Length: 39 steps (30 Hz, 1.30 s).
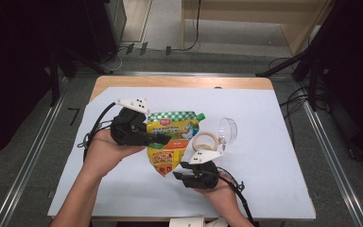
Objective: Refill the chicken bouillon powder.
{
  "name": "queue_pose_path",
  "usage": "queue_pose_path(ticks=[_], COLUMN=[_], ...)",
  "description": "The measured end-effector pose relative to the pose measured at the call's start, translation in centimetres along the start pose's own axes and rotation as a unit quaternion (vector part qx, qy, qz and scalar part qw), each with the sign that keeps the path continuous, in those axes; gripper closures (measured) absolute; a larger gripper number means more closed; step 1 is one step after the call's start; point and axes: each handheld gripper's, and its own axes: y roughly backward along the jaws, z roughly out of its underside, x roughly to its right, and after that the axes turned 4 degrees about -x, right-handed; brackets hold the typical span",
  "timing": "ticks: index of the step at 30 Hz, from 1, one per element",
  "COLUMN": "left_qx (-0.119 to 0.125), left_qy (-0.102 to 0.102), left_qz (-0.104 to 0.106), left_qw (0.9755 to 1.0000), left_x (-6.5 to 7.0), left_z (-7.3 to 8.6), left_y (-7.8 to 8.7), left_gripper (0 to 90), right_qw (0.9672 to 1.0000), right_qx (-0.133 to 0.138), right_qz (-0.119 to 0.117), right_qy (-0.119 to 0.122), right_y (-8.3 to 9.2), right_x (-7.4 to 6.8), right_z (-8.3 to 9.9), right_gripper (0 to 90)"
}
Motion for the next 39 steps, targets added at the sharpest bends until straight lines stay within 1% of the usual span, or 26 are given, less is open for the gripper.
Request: queue_pose_path(ticks=[3,5,8,9,13,14,16,18,20,21,22,25,27,28,29,30,31,32,33,34,37,39], left_qx=[-0.001,-0.004,-0.005,-0.005,-0.003,-0.004,-0.008,-0.007,-0.007,-0.006,-0.005,-0.003,0.000,0.002,0.005,0.008,0.011,0.010,0.009,0.009,0.008,0.007], left_qy=[-0.002,-0.005,-0.010,-0.010,-0.009,-0.012,-0.012,-0.010,-0.012,-0.011,-0.008,-0.002,-0.002,0.003,0.005,0.009,0.013,0.016,0.017,0.018,0.023,0.026], left_qz=[0.007,0.008,0.014,0.016,0.022,0.021,0.022,0.024,0.024,0.024,0.025,0.028,0.026,0.028,0.026,0.032,0.035,0.033,0.035,0.032,0.025,0.027], left_qw=[1.0000,0.9999,0.9998,0.9998,0.9997,0.9997,0.9997,0.9996,0.9996,0.9996,0.9997,0.9996,0.9997,0.9996,0.9996,0.9994,0.9992,0.9993,0.9992,0.9993,0.9994,0.9993], left_x=[0.4,0.6,1.0,1.1,1.3,1.3,1.3,1.4,1.4,1.4,1.4,1.2,1.1,1.1,1.0,0.9,0.8,0.8,0.8,0.8,0.8,0.7], left_z=[-0.2,-0.4,-0.6,-0.6,-0.7,-0.8,-0.8,-0.8,-0.9,-0.9,-0.9,-0.9,-0.8,-0.8,-0.7,-0.7,-0.7,-0.7,-0.7,-0.7,-0.7,-0.7], left_y=[-0.3,-0.4,-0.6,-0.7,-0.9,-0.9,-1.1,-1.3,-1.4,-1.4,-1.5,-1.6,-1.5,-1.4,-1.3,-1.3,-1.3,-1.4,-1.5,-1.5,-1.6,-1.6], left_gripper=[90.0,90.0,90.0,90.0,90.0,90.0,90.0,90.0,90.0,90.0,90.0,90.0,90.0,90.0,90.0,90.0,90.0,90.0,90.0,90.0,90.0,90.0], right_qw=[1.0000,1.0000,0.9999,0.9999,0.9998,0.9998,0.9997,0.9997,0.9996,0.9995,0.9994,0.9990,0.9989,0.9985,0.9984,0.9979,0.9978,0.9975,0.9968,0.9977,0.9979,0.9980], right_qx=[0.004,0.008,0.013,0.013,0.015,0.015,0.020,0.021,0.026,0.026,0.031,0.043,0.047,0.055,0.055,0.061,0.062,0.065,0.072,0.062,0.059,0.056], right_qz=[0.002,0.002,0.009,0.005,0.008,0.007,0.011,0.011,0.012,0.011,0.012,-0.001,-0.003,-0.002,-0.001,-0.002,0.000,0.000,0.002,0.003,0.002,0.007], right_qy=[-0.004,-0.006,-0.003,-0.007,-0.008,-0.008,-0.003,-0.007,-0.006,-0.010,-0.007,-0.012,-0.007,0.006,0.012,0.018,0.023,0.027,0.033,0.029,0.025,0.027], right_y=[-0.1,0.0,0.1,0.1,0.0,0.0,0.0,-0.1,0.0,0.0,0.0,0.2,0.3,0.4,0.5,0.6,0.6,0.7,0.8,0.8,0.7,0.7], right_x=[0.1,0.2,0.3,0.3,0.4,0.3,0.3,0.3,0.3,0.2,0.3,0.3,0.2,0.1,0.0,-0.2,-0.4,-0.5,-0.6,-0.8,-0.7,-0.8], right_z=[0.1,0.1,0.2,0.2,0.3,0.3,0.4,0.4,0.4,0.5,0.5,0.5,0.5,0.5,0.4,0.4,0.3,0.3,0.3,0.2,0.3,0.3], right_gripper=[56.8,58.3,60.7,61.2,62.6,63.1,64.1,65.2,66.3,66.5,66.7,67.1,67.1,66.1,65.9,65.8,65.8,66.0,65.9,65.8,66.6,66.8])
